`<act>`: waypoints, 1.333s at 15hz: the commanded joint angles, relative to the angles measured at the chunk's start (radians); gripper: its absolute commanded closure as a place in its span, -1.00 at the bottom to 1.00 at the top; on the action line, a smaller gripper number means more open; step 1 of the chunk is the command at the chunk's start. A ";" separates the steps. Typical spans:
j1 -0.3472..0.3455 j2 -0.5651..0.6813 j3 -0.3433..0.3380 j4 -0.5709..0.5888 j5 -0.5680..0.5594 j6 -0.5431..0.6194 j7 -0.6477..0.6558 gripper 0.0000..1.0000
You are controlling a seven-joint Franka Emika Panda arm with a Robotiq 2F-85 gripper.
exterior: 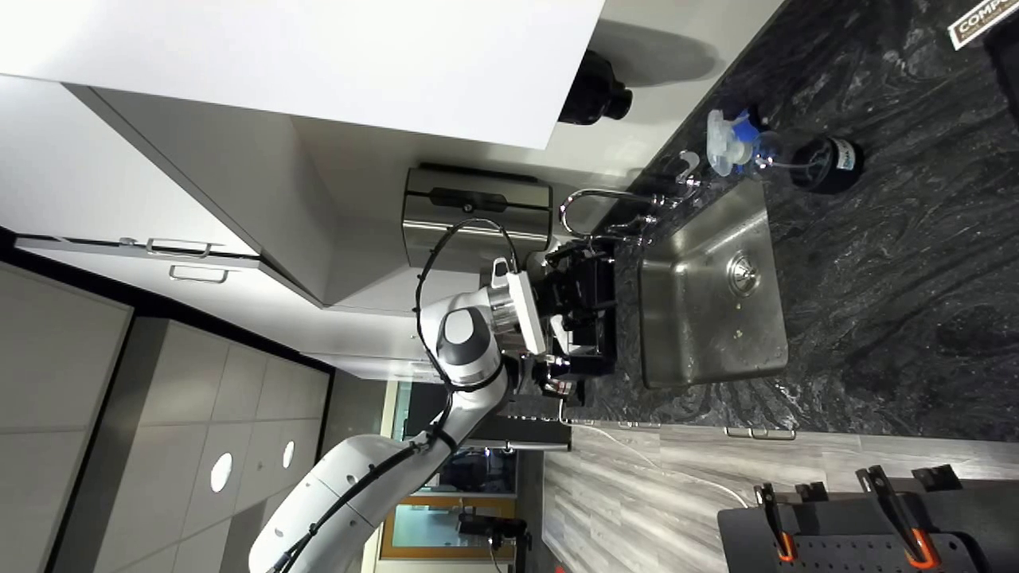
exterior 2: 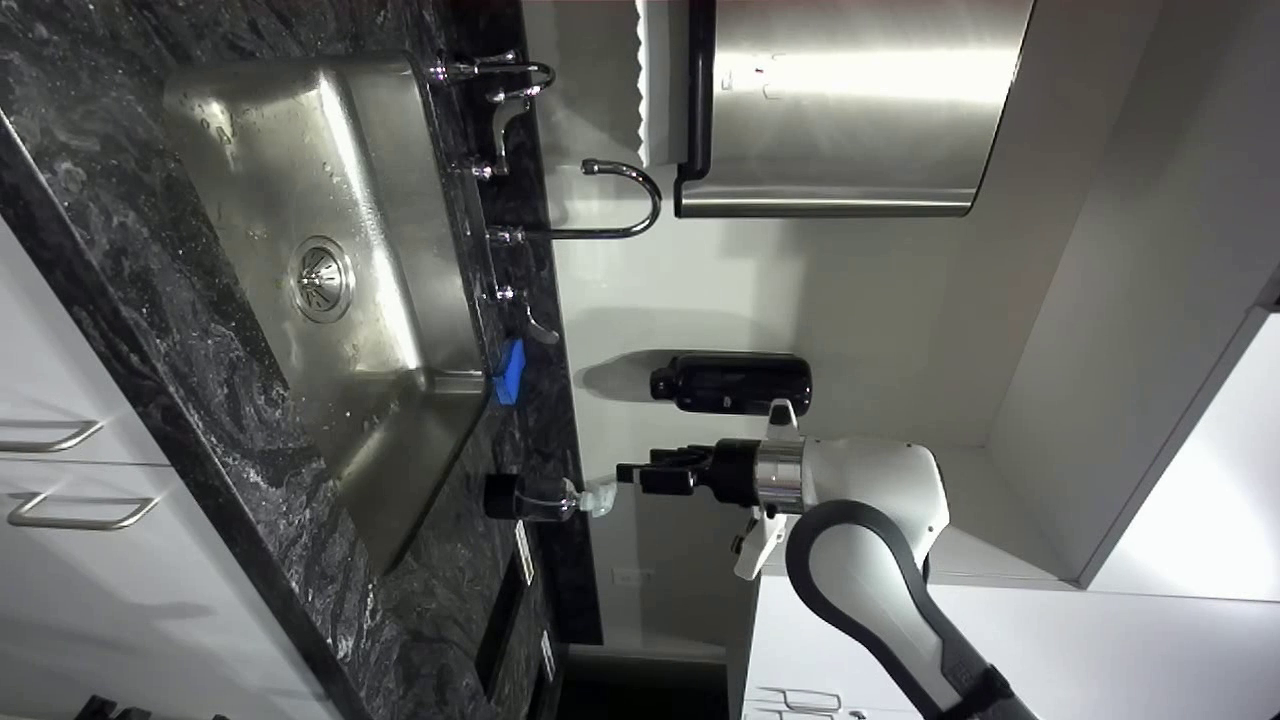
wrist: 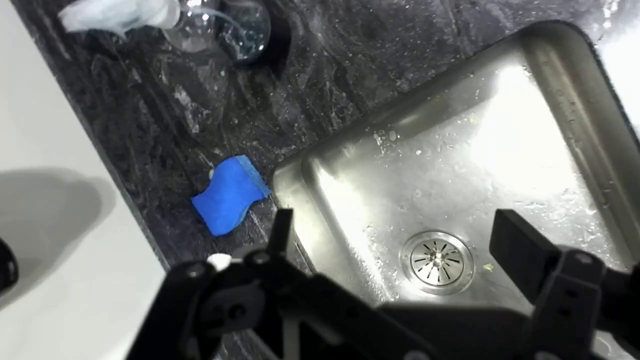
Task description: Open and close the right tap
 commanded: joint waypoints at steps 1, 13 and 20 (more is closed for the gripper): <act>-0.020 0.082 -0.014 0.048 -0.044 0.131 -0.139 -1.00; -0.095 0.376 -0.003 0.238 0.155 0.396 -0.746 -1.00; -0.089 0.410 -0.010 0.254 0.121 0.379 -0.704 -1.00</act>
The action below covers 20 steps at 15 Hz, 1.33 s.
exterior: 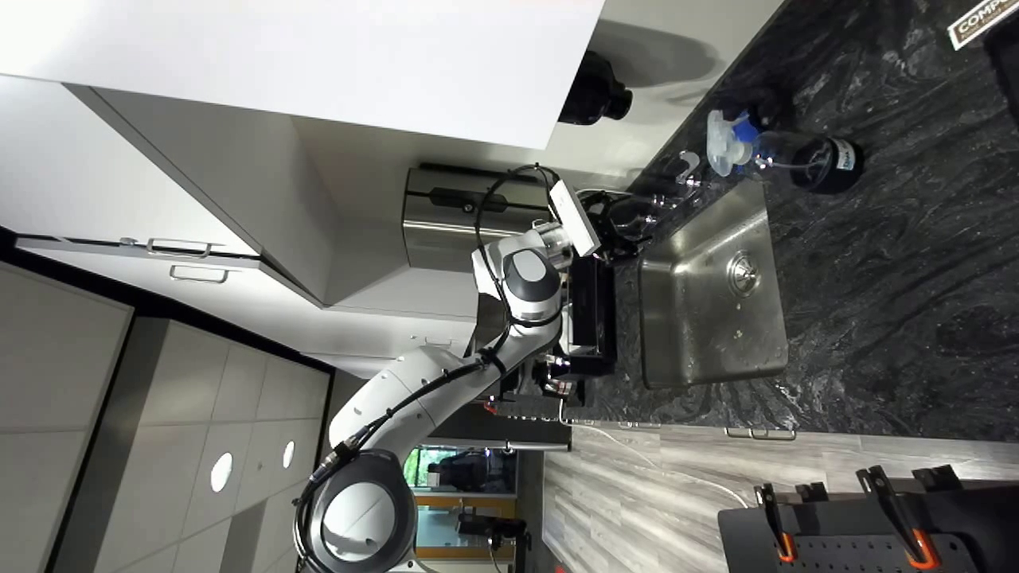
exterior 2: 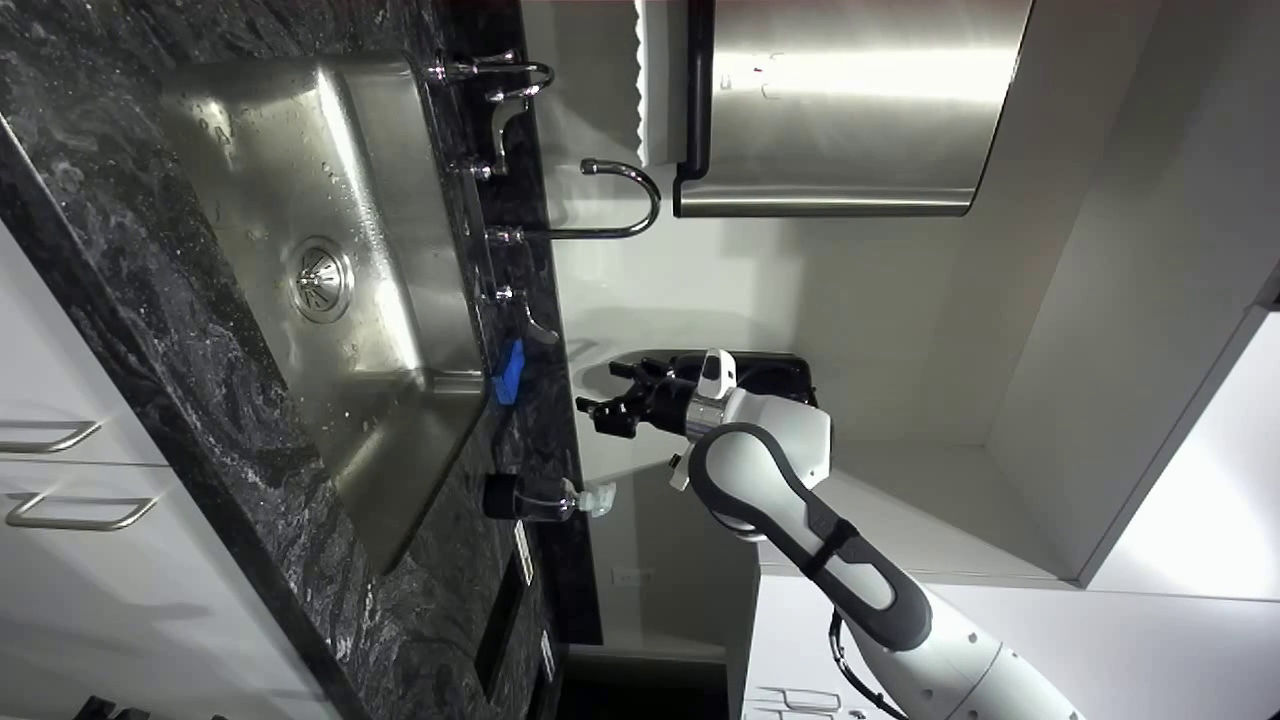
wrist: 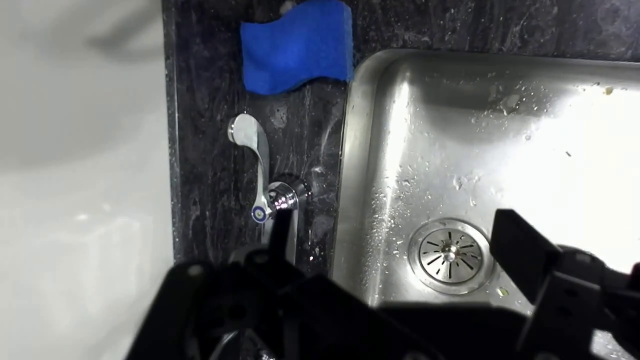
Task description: Open and close the right tap
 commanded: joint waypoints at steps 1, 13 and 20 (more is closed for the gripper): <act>-0.010 -0.001 0.012 0.002 -0.008 -0.003 0.007 -1.00; -0.090 0.206 0.053 0.224 0.048 0.007 -0.130 -1.00; -0.111 0.351 0.082 0.403 0.047 -0.004 -0.196 -1.00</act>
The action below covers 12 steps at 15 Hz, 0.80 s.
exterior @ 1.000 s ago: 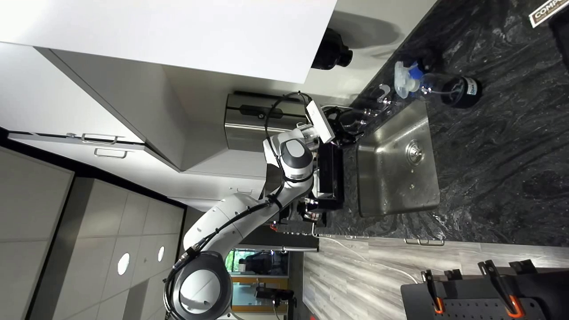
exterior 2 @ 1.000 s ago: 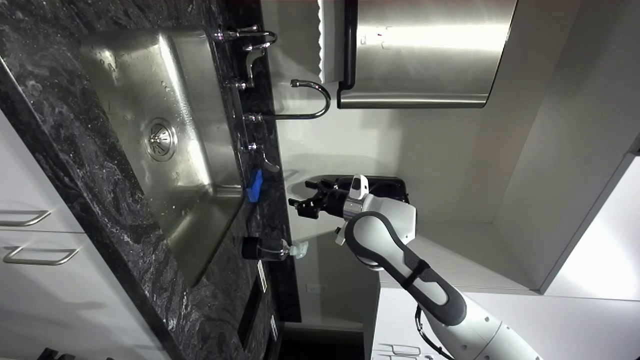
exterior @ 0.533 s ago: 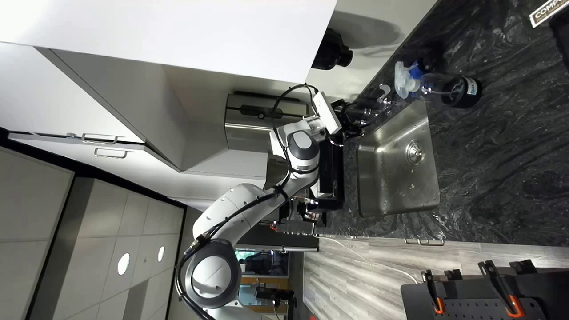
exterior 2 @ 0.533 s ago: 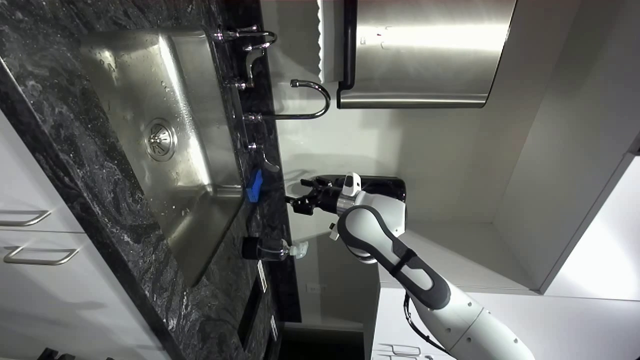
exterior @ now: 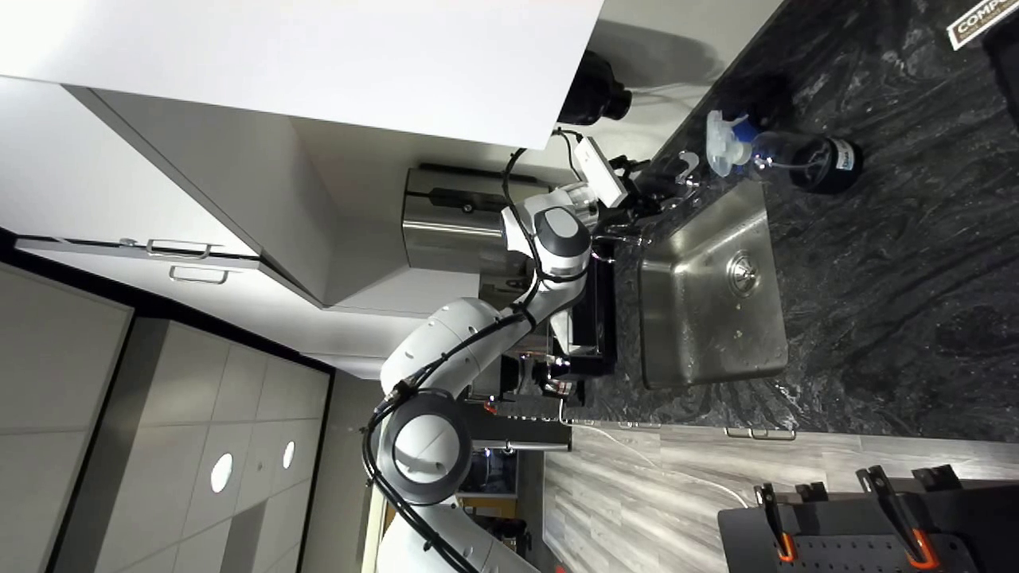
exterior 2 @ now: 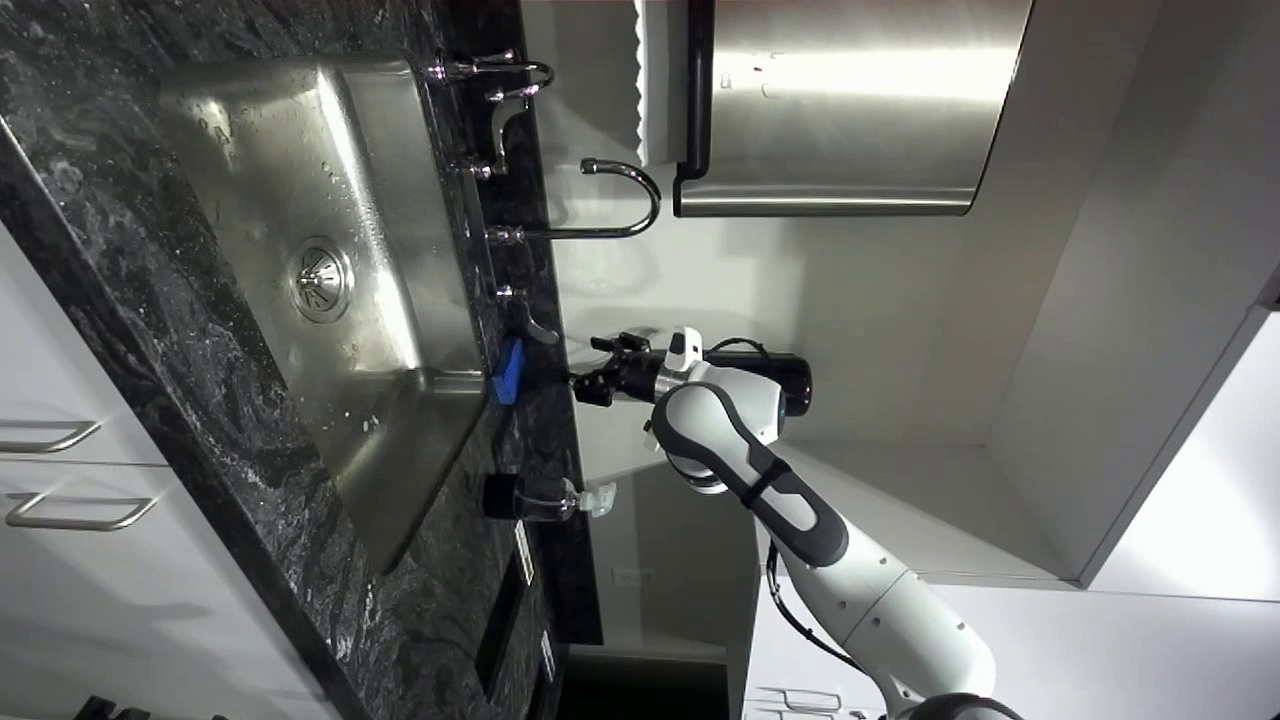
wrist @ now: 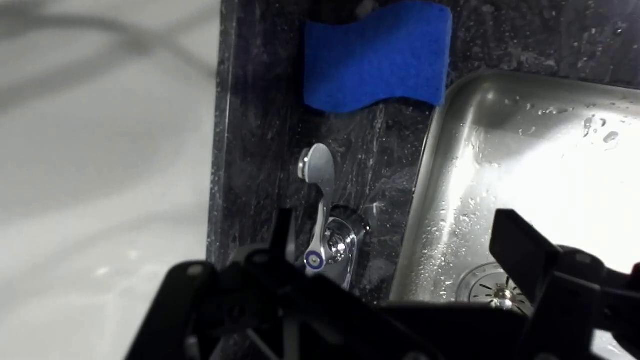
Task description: Open and close the right tap
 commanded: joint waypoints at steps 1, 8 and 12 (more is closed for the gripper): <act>-0.015 0.079 0.024 0.109 0.020 -0.008 -0.047 -1.00; -0.014 0.181 0.030 0.220 0.018 -0.033 -0.045 -1.00; -0.015 0.223 0.031 0.267 0.019 -0.052 -0.046 -1.00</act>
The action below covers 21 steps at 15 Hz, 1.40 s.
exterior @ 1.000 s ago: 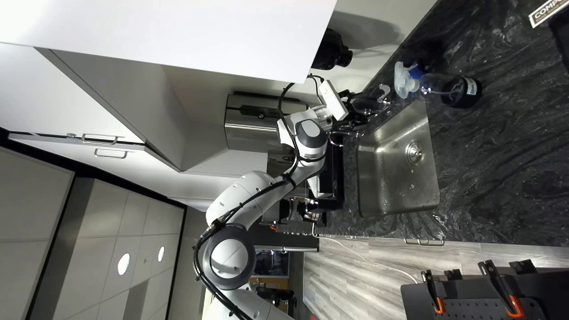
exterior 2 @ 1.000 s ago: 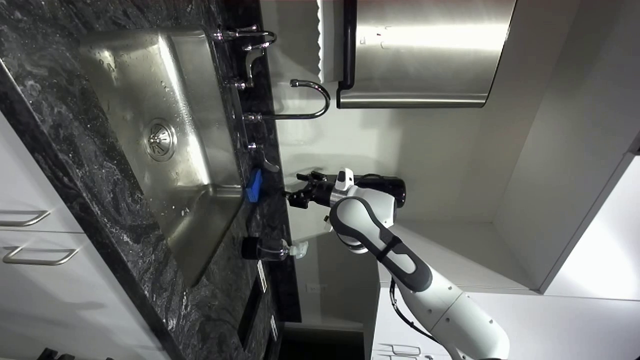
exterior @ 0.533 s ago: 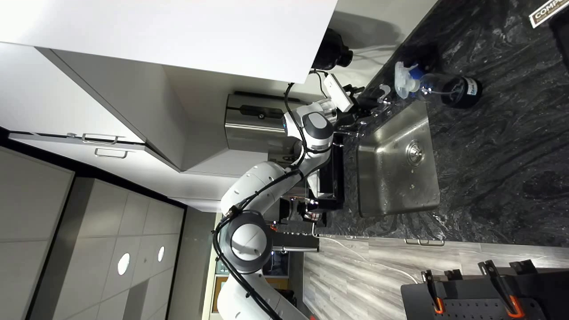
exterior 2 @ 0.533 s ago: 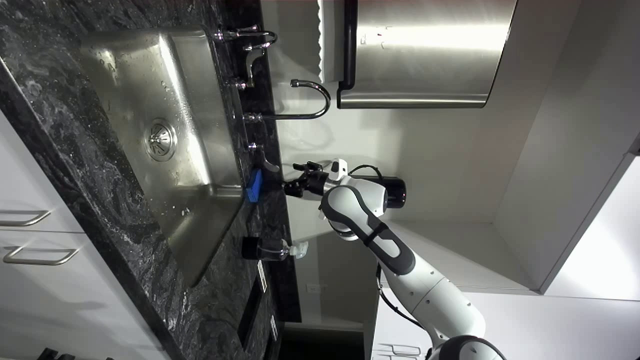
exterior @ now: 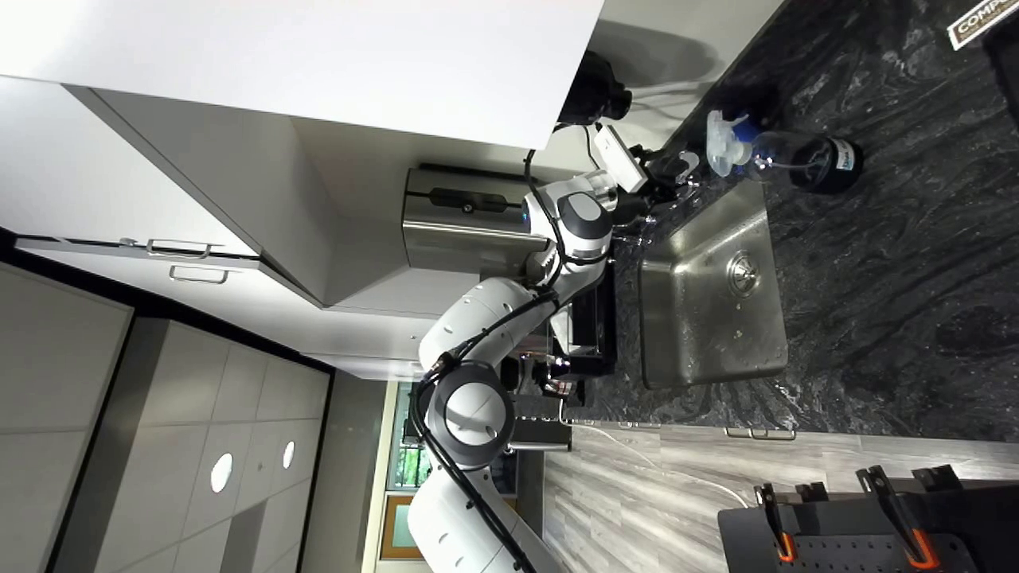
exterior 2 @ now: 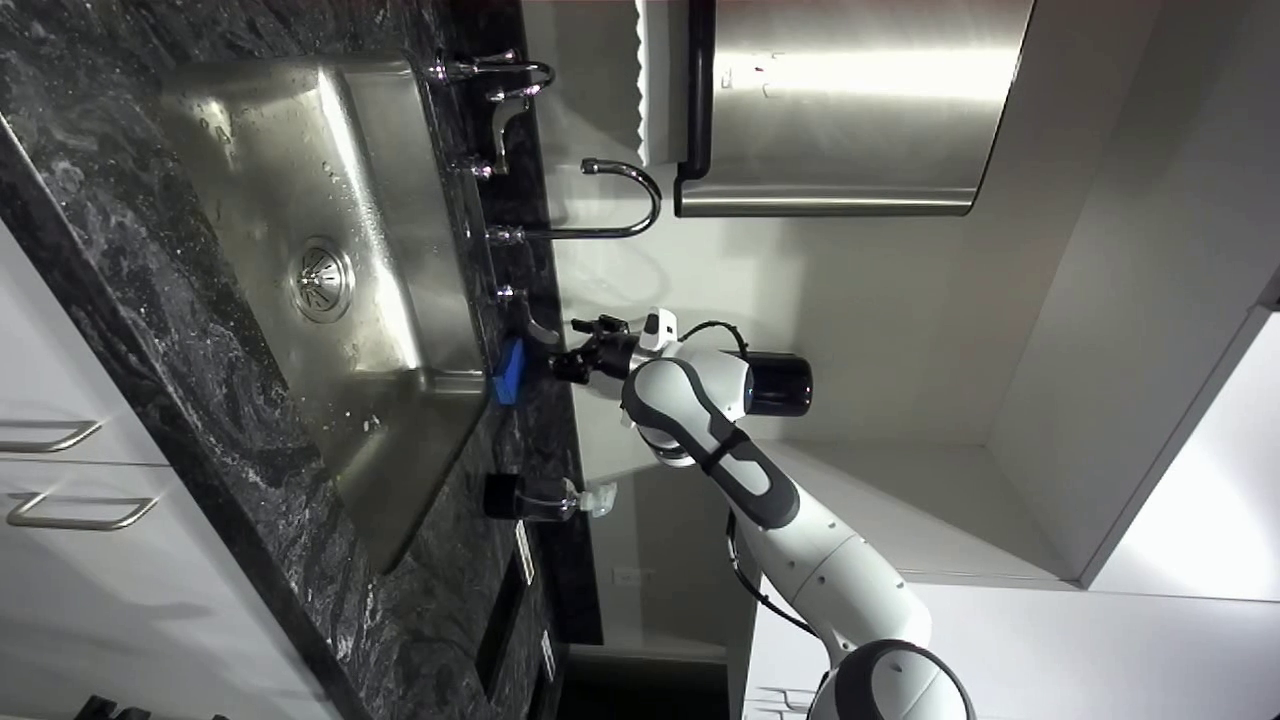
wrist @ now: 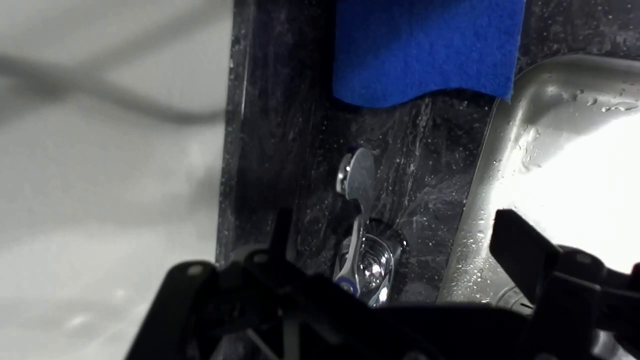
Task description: Open and close the right tap
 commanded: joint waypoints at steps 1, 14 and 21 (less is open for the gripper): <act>-0.012 0.045 0.018 0.077 0.020 -0.047 -0.039 -1.00; -0.024 0.087 0.028 0.145 0.056 -0.151 -0.048 -1.00; -0.035 0.135 0.031 0.197 0.061 -0.189 -0.058 -1.00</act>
